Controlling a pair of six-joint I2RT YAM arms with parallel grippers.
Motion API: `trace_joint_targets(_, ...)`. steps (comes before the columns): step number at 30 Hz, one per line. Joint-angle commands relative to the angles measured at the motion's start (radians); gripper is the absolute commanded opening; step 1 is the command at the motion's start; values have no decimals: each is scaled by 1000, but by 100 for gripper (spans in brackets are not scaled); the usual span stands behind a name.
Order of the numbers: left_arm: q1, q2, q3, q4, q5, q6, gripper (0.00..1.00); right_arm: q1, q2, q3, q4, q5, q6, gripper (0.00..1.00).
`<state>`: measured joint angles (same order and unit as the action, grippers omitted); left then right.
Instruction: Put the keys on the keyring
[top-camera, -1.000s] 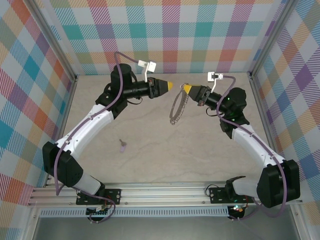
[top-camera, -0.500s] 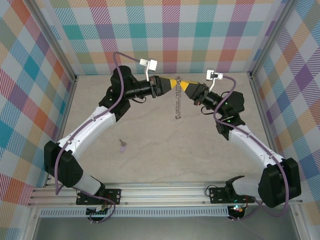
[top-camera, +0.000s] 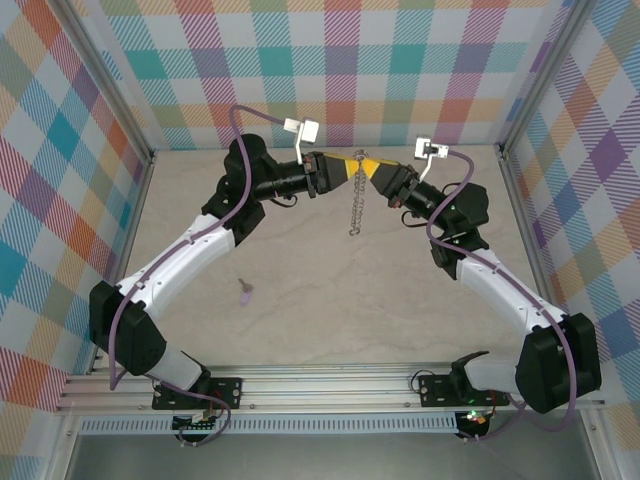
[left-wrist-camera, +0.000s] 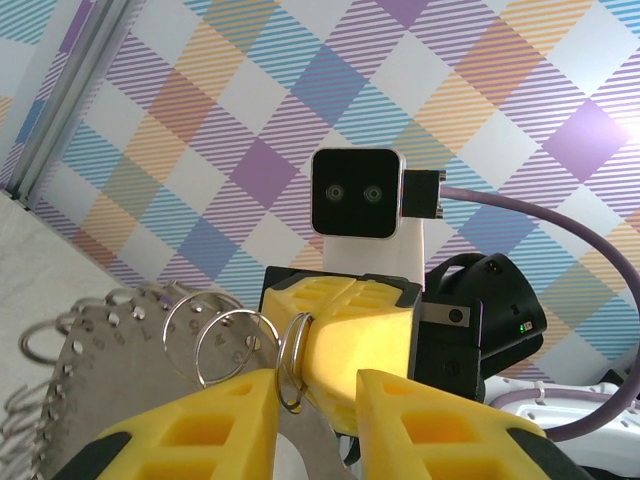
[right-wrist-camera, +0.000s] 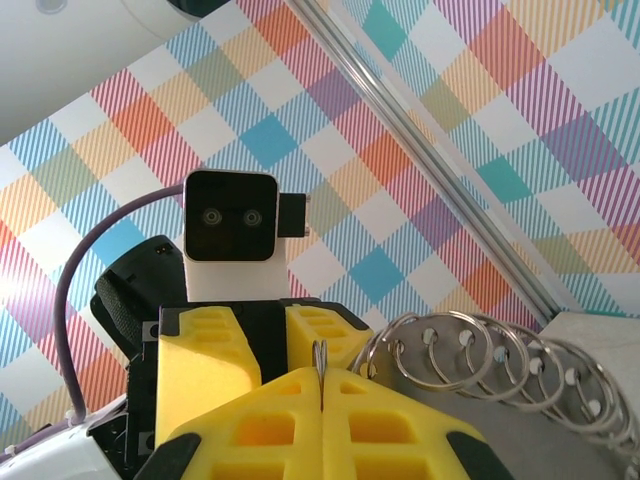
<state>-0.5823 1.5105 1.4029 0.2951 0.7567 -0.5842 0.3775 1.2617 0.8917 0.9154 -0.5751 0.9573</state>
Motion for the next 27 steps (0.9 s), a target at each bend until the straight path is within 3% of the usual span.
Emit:
trace_joint_targets(1,-16,5,10,52,3,-1,25,8,0,-2,76,20,9,0)
trace_joint_targets(18,-19,22,17,-30,-55,55,18,9,17,0,33,11,0,0)
trace_joint_targets(27,-19,23,2,-27,-66,62,7,8,13,-2,4,8,3,0)
